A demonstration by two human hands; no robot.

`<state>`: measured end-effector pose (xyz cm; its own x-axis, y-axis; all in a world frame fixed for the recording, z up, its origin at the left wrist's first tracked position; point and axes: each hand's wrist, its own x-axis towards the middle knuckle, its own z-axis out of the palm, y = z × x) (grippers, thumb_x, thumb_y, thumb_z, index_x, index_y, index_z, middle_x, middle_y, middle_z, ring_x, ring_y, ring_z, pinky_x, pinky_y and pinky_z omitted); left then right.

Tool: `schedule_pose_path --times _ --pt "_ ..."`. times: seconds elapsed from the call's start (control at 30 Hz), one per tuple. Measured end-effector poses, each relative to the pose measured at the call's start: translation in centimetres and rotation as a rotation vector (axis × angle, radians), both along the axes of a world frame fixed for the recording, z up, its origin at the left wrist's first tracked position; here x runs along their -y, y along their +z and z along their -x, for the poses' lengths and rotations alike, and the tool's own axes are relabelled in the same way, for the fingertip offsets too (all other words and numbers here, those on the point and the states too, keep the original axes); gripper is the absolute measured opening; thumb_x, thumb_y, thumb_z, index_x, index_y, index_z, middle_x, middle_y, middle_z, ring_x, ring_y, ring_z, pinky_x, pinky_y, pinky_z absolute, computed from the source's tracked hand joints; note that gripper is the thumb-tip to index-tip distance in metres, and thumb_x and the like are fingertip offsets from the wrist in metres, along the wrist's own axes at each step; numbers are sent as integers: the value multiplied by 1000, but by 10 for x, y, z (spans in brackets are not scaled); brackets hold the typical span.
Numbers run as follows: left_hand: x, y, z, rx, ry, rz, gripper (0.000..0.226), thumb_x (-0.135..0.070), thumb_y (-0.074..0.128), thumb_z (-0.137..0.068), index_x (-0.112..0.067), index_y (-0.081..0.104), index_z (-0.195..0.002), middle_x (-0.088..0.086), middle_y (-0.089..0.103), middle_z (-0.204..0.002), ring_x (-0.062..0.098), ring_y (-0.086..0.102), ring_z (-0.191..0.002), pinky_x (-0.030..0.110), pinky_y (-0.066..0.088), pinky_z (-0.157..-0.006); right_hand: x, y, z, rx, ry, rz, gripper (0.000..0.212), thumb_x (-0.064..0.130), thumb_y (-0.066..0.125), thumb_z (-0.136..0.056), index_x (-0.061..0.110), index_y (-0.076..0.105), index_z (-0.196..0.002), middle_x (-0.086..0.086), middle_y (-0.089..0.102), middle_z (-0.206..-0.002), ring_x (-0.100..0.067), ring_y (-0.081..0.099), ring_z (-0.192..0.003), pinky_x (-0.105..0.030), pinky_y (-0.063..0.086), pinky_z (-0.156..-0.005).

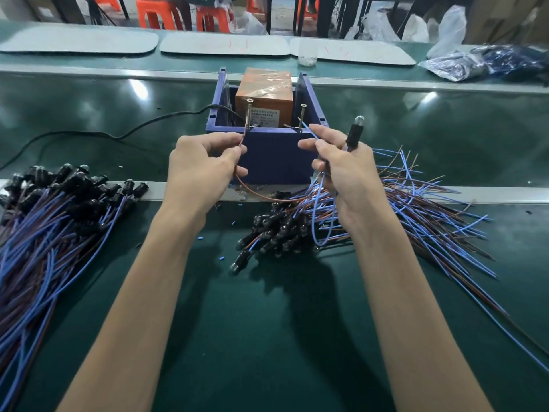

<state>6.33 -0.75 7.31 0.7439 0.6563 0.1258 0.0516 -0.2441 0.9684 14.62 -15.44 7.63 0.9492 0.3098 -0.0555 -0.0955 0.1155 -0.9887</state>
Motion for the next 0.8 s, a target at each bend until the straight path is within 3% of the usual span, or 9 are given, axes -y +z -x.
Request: schedule_pose_path --times 0.8 --pt "0 -1 -1 0 -28 12 24 -7 59 -92 -28 69 -90 -9 72 -83 2 62 -53 25 56 -72 2 1 -1 -5 -10 -24 28 -1 43 -97 14 65 -105 3 67 -76 -1 37 -43 -10 26 -38"
